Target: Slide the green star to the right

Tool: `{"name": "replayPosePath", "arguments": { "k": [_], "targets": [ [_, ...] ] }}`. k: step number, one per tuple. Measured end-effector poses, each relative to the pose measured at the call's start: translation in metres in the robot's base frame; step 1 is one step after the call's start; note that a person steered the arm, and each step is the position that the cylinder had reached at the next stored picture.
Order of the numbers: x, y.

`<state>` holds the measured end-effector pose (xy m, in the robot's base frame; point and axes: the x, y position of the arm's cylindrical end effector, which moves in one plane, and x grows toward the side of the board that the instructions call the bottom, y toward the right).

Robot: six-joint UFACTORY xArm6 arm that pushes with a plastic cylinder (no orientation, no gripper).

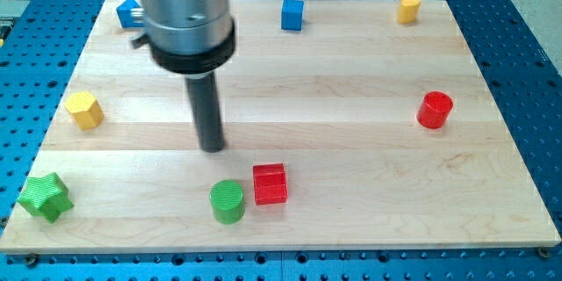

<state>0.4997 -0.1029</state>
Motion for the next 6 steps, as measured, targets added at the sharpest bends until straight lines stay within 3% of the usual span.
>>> {"name": "replayPosePath", "arguments": {
  "k": [2, 3, 6],
  "targets": [
    [0.007, -0.138],
    [0.038, -0.199],
    [0.097, -0.157]
  ]
}}
